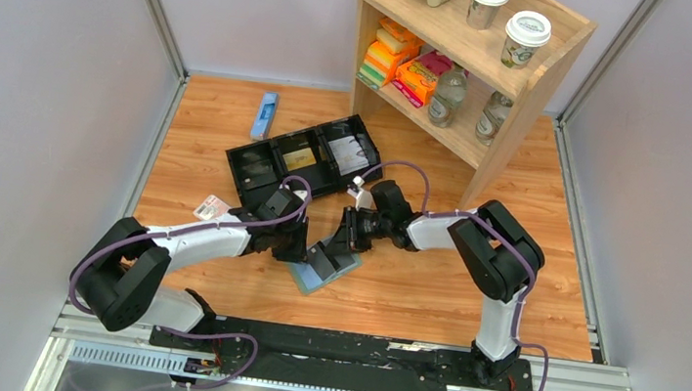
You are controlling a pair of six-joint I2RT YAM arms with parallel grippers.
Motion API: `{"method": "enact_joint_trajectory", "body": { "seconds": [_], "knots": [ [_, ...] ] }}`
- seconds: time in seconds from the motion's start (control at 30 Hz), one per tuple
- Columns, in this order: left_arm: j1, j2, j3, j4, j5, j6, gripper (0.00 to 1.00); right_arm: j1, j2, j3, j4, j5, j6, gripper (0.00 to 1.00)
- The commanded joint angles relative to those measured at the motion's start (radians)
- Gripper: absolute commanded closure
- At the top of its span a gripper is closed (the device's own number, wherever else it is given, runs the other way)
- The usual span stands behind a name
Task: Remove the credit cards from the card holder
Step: Remove the credit card from the card holder.
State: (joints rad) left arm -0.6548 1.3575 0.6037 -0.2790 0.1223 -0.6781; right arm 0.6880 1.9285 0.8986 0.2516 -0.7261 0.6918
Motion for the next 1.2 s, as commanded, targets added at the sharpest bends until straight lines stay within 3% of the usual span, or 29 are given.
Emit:
{"method": "enact_joint_trajectory", "body": {
  "seconds": [0.0, 0.1, 0.23, 0.77, 1.07, 1.17],
  "knots": [
    [-0.005, 0.023, 0.001, -0.040, -0.009, 0.020, 0.93, 0.008, 0.020, 0.031, 0.028, -0.029, -0.002, 0.82],
    [-0.005, 0.029, 0.002, -0.042, -0.006, 0.023, 0.93, 0.008, 0.018, 0.031, 0.029, -0.036, -0.003, 0.84],
    [-0.005, 0.026, 0.002, -0.042, -0.006, 0.025, 0.93, 0.005, 0.010, 0.033, 0.025, -0.035, -0.012, 1.00],
    [-0.005, 0.003, -0.009, -0.011, 0.007, 0.043, 0.90, -0.114, -0.147, 0.005, -0.095, 0.062, -0.098, 1.00],
    [-0.002, -0.217, 0.082, -0.052, -0.147, 0.117, 0.45, -0.116, -0.318, 0.008, -0.187, 0.106, -0.166, 1.00],
    [0.003, -0.308, 0.111, -0.042, -0.162, 0.173, 0.39, -0.114, -0.384, 0.005, -0.192, 0.087, -0.187, 1.00]
  ]
}}
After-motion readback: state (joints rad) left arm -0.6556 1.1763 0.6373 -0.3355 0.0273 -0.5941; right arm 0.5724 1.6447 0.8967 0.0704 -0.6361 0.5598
